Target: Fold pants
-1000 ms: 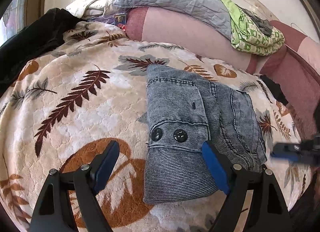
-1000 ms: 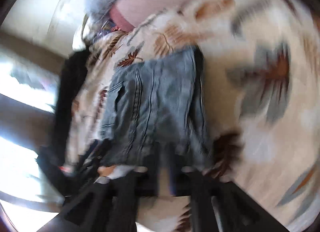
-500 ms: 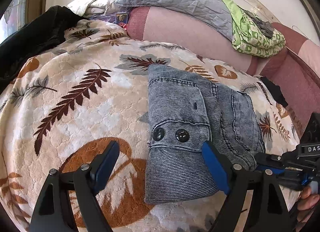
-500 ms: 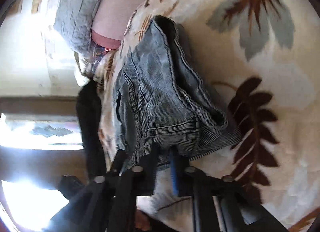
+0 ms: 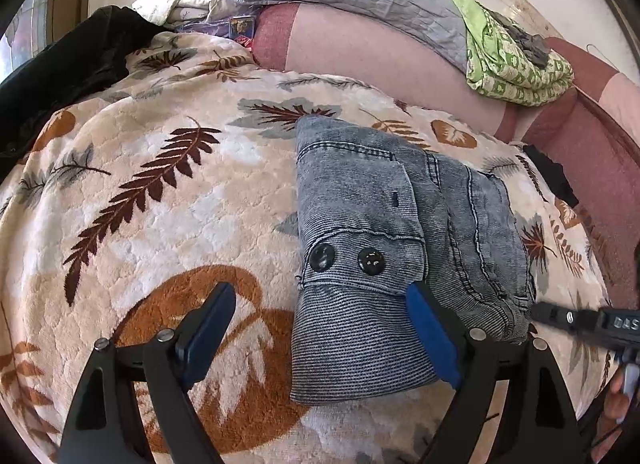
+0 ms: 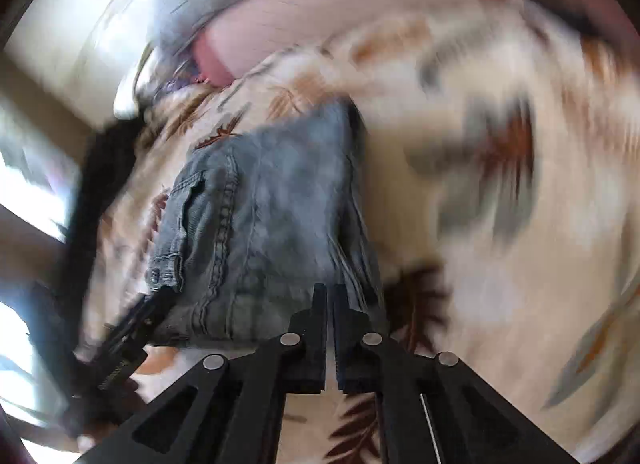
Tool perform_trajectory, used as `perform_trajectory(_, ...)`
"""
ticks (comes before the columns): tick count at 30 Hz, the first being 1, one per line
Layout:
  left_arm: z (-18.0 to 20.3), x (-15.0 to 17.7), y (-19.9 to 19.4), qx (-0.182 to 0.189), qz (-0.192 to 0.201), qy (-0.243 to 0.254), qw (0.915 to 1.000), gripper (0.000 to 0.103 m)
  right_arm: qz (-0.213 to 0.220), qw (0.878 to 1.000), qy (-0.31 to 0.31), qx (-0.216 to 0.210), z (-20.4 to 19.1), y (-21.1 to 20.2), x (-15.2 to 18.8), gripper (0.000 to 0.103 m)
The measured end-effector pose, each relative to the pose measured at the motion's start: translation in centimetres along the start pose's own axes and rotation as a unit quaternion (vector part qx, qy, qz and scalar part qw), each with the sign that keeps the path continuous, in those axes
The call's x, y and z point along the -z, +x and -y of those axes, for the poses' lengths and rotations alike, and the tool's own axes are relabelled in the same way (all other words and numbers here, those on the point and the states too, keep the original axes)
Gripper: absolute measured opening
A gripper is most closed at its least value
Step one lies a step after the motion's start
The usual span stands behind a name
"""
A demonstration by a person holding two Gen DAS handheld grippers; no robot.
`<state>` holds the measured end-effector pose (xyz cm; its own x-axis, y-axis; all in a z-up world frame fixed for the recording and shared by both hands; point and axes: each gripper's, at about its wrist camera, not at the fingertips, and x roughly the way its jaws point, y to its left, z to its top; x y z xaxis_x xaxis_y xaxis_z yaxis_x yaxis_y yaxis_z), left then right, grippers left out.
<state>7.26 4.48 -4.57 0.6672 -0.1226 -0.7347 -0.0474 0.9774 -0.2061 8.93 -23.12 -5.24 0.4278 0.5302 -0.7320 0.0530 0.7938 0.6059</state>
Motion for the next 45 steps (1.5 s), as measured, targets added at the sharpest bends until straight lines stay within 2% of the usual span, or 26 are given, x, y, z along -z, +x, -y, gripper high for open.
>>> perform_trajectory(1, 0.0, 0.0, 0.0, -0.001, 0.000, 0.002, 1.0000, 0.088, -0.002, 1.000, 0.020, -0.022, 0.5, -0.3, 0.2, 0.006)
perform_trajectory(2, 0.1, 0.0, 0.1, -0.001, 0.000, 0.003, 1.0000, 0.088, -0.004, 0.998, 0.045, -0.054, 0.9, -0.6, 0.5, 0.012)
perform_trajectory(4, 0.2, -0.1, 0.1, -0.002, 0.000, 0.002, 1.0000, 0.088, -0.020, 0.985, 0.115, -0.128, 1.7, -0.4, 1.2, 0.050)
perform_trajectory(5, 0.2, -0.1, 0.1, -0.002, 0.000, 0.003, 1.0000, 0.088, -0.026, 0.980, 0.138, -0.140, 2.0, 0.1, 1.3, 0.082)
perform_trajectory(6, 0.2, 0.0, 0.1, -0.003, 0.001, 0.004, 1.0000, 0.088, -0.024, 0.976, 0.160, -0.148, 2.2, 0.5, 1.4, 0.086)
perform_trajectory(10, 0.0, 0.0, 0.0, 0.000, 0.001, 0.003, 1.0000, 0.088, -0.016, 0.970, 0.188, -0.152, 2.4, 2.4, 0.6, 0.083)
perform_trajectory(11, 0.0, 0.0, 0.0, 0.000, 0.001, 0.002, 1.0000, 0.088, -0.021, 0.969, 0.196, -0.152, 2.8, 2.5, 0.7, 0.069)
perform_trajectory(12, 0.0, 0.0, 0.1, 0.000, 0.001, 0.002, 1.0000, 0.088, -0.025, 0.971, 0.190, -0.142, 2.7, 2.5, 0.5, 0.030)
perform_trajectory(13, 0.0, 0.0, 0.1, 0.001, 0.000, 0.001, 1.0000, 0.088, -0.023, 0.980, 0.162, -0.117, 2.1, 2.4, 0.4, 0.016)
perform_trajectory(15, 0.1, 0.1, 0.1, 0.001, -0.001, 0.002, 1.0000, 0.088, -0.011, 0.992, 0.098, -0.079, 0.3, 1.1, -0.1, 0.011)
perform_trajectory(18, 0.4, 0.1, 0.1, 0.003, -0.001, 0.011, 0.9999, 0.088, 0.027, 0.999, 0.003, -0.022, -3.0, -0.5, -0.7, 0.010)
perform_trajectory(20, 0.7, 0.0, -0.5, -0.001, 0.008, 0.017, 0.9998, 0.088, 0.055, 0.995, -0.075, 0.025, -5.9, -1.5, -0.6, 0.010)
perform_trajectory(21, 0.8, -0.1, -1.2, -0.009, 0.027, 0.022, 0.9993, 0.088, 0.068, 0.989, -0.118, 0.060, -7.1, -1.6, -0.3, 0.010)
perform_trajectory(23, 0.9, -0.2, -2.3, -0.020, 0.058, 0.027, 0.9978, 0.088, 0.064, 0.984, -0.138, 0.096, -6.7, -0.6, -0.2, 0.010)
perform_trajectory(24, 0.9, -0.3, -2.6, -0.027, 0.067, 0.026, 0.9970, 0.088, 0.045, 0.985, -0.129, 0.105, -5.4, 0.5, -0.1, 0.010)
perform_trajectory(25, 0.8, -0.4, -2.3, -0.033, 0.062, 0.026, 0.9972, 0.088, 0.027, 0.988, -0.107, 0.106, -3.6, 1.7, 0.0, 0.011)
perform_trajectory(26, 0.9, -0.3, -1.3, -0.043, 0.036, 0.032, 0.9979, 0.088, 0.014, 0.990, -0.097, 0.101, -2.7, 2.5, 0.3, 0.012)
perform_trajectory(28, 1.2, 0.2, 0.5, -0.066, 0.001, 0.051, 0.9965, 0.088, 0.022, 0.989, -0.110, 0.094, -2.6, 2.2, 0.7, 0.012)
perform_trajectory(32, 1.2, 0.0, 0.5, -0.072, 0.006, 0.054, 0.9959, 0.090, 0.003, 0.992, -0.093, 0.088, -2.5, 0.6, 0.0, 0.018)
perform_trajectory(34, 1.1, 0.1, 0.4, -0.071, 0.008, 0.053, 0.9961, 0.090, 0.017, 0.992, -0.093, 0.088, -3.2, -1.2, -0.3, 0.018)
perform_trajectory(37, 1.2, 0.2, 0.4, -0.074, 0.010, 0.054, 0.9957, 0.090, 0.070, 0.987, -0.120, 0.077, -5.6, -4.1, -0.1, 0.018)
perform_trajectory(40, 1.4, 0.3, 0.1, -0.077, 0.012, 0.058, 0.9952, 0.090, 0.087, 0.984, -0.150, 0.034, -7.6, -4.0, -0.8, 0.025)
perform_trajectory(41, 1.4, 0.3, 0.1, -0.077, 0.012, 0.058, 0.9953, 0.090, 0.079, 0.985, -0.148, 0.038, -7.6, -2.9, -1.2, 0.032)
perform_trajectory(42, 1.3, 0.3, 0.1, -0.075, 0.012, 0.057, 0.9955, 0.090, 0.053, 0.989, -0.130, 0.054, -6.5, -1.0, -1.6, 0.033)
perform_trajectory(44, 1.1, 0.3, 0.1, -0.071, 0.010, 0.053, 0.9961, 0.090, 0.021, 0.987, -0.119, 0.106, -4.7, 2.1, -2.0, 0.032)
perform_trajectory(45, 1.1, 0.2, 0.2, -0.065, 0.007, 0.052, 0.9965, 0.090, -0.002, 0.988, -0.107, 0.114, -3.3, 3.2, -1.8, 0.026)
